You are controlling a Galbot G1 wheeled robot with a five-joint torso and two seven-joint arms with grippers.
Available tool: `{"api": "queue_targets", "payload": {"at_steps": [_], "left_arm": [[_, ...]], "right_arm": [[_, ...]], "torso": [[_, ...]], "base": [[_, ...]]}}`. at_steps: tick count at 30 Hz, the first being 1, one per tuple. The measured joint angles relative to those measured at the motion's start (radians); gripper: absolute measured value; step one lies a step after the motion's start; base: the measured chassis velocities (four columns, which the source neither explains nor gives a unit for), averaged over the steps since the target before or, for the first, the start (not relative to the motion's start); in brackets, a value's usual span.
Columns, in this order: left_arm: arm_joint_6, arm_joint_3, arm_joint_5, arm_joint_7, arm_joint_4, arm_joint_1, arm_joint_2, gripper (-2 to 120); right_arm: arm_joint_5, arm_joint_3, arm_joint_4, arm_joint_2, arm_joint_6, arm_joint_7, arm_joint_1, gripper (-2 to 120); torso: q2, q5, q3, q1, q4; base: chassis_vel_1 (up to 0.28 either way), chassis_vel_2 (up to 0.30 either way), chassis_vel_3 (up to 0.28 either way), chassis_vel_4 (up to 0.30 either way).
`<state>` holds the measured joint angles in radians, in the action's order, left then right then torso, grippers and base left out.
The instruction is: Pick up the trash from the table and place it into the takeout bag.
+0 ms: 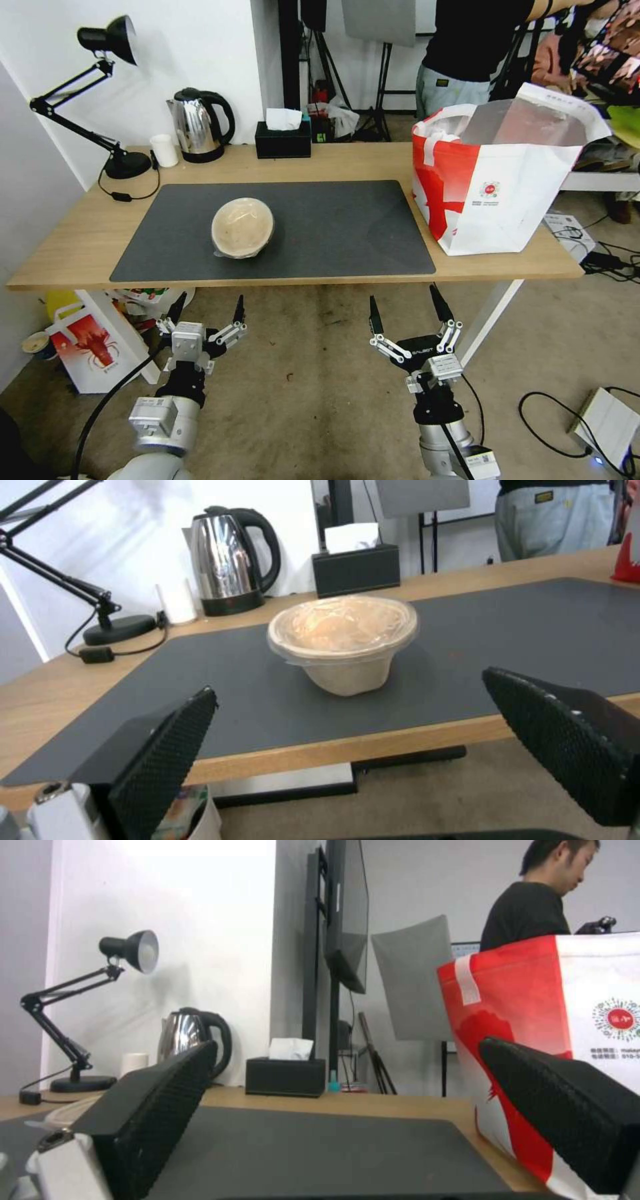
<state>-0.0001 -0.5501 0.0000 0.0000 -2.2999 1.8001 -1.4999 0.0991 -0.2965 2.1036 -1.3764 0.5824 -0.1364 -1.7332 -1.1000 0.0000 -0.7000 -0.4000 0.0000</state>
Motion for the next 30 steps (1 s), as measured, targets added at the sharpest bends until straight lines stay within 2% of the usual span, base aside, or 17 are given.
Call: {"api": "queue_targets", "payload": {"at_steps": [24, 25, 27, 28, 30], "left_arm": [[-0.007, 0.001, 0.001, -0.004, 0.000, 0.000, -0.001, 100], [-0.021, 0.004, 0.005, -0.013, 0.000, -0.002, -0.003, 100], [-0.112, 0.029, 0.033, -0.069, -0.004, -0.014, -0.017, 100], [-0.112, 0.029, 0.033, -0.069, -0.004, -0.014, -0.017, 100], [-0.182, 0.048, 0.055, -0.113, -0.008, -0.023, -0.028, 100]], "right_arm": [[-0.001, 0.002, -0.005, 0.001, 0.000, -0.001, -0.001, 100], [-0.001, 0.002, -0.005, 0.001, 0.000, -0.001, -0.001, 100], [-0.001, 0.002, -0.005, 0.001, 0.000, -0.001, -0.001, 100], [-0.001, 0.002, -0.005, 0.001, 0.000, -0.001, -0.001, 100], [-0.001, 0.002, -0.005, 0.001, 0.000, -0.001, -0.001, 100]], "torso": [[0.000, 0.0000, 0.000, 0.000, 0.0000], [0.000, 0.0000, 0.000, 0.000, 0.0000], [0.000, 0.0000, 0.000, 0.000, 0.0000], [0.000, 0.0000, 0.000, 0.000, 0.0000], [0.000, 0.0000, 0.000, 0.000, 0.0000]], "base": [[0.000, 0.000, 0.000, 0.000], [0.000, 0.000, 0.000, 0.000], [0.000, 0.000, 0.000, 0.000], [0.000, 0.000, 0.000, 0.000], [0.000, 0.000, 0.000, 0.000]]}}
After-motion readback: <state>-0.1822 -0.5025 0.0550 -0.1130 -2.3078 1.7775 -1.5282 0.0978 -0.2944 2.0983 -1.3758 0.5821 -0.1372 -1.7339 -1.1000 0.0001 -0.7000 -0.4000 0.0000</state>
